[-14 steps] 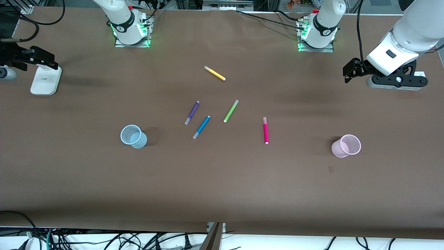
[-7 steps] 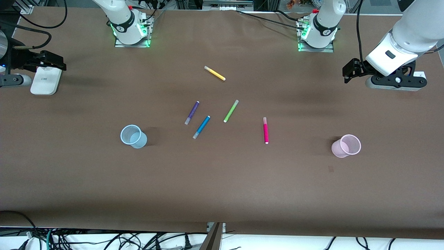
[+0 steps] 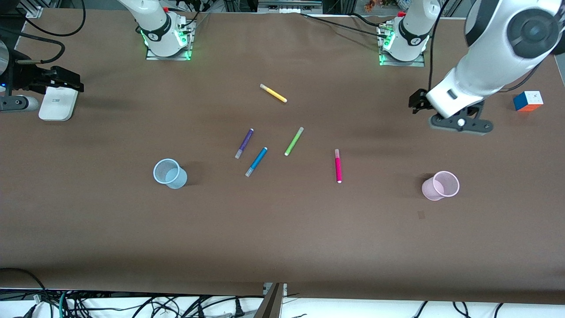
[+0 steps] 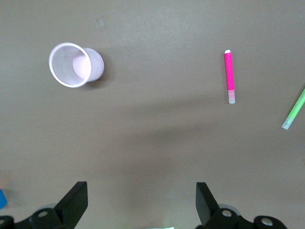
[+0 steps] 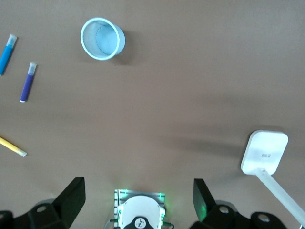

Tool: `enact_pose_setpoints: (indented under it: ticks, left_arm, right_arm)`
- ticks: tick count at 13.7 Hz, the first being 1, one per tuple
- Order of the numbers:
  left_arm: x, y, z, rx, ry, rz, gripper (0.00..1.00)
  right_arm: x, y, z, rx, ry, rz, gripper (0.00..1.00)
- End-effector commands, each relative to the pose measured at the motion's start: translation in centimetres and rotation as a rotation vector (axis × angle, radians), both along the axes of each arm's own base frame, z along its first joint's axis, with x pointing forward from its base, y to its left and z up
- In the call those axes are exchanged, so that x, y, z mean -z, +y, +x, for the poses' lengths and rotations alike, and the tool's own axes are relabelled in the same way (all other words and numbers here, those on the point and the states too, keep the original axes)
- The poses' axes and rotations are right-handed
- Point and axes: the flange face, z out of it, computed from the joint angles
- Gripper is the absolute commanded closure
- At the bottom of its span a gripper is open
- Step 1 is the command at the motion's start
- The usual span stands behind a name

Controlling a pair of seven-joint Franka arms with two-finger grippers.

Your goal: Place pink and blue markers in matching cups

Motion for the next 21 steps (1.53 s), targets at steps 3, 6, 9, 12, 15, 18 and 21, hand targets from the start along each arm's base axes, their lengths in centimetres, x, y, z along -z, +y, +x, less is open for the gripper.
enact_pose_setpoints:
  ticks: [3,6,9,12,15,18,21]
  left_arm:
    - [4.5,-4.9,2.0,-0.094,-0.019,-0.019,0.0]
    - [8.3,-9.0,2.4,-0.141,-0.034,-0.033,0.0]
    - [14.2,-11.2,3.4,-0.121,-0.009,-0.058,0.0]
    - [20.4,-14.4,3.1,-0.078,0.013,-0.084,0.0]
    - [24.2,-15.7,2.0,-0.049,-0.01,-0.092,0.0]
    - [28.3,-16.1,0.6,0.017,-0.043,-0.058,0.0]
    - [32.1,-16.1,-0.2,0.062,-0.057,-0.053,0.0]
  right_arm:
    - [1.1,2.0,1.8,-0.007,-0.04,0.055,0.0]
    - [3.1,5.9,3.2,0.041,-0.052,0.037,0.0]
    - [5.5,10.2,4.9,0.197,-0.079,0.047,0.0]
    - [8.3,14.9,6.1,0.421,-0.086,0.037,0.02]
    - [11.4,19.3,6.5,0.664,-0.065,-0.019,0.02]
    - [13.6,22.0,6.8,0.818,-0.038,-0.021,0.01]
    - [14.4,22.8,6.7,0.814,-0.03,-0.031,0.01]
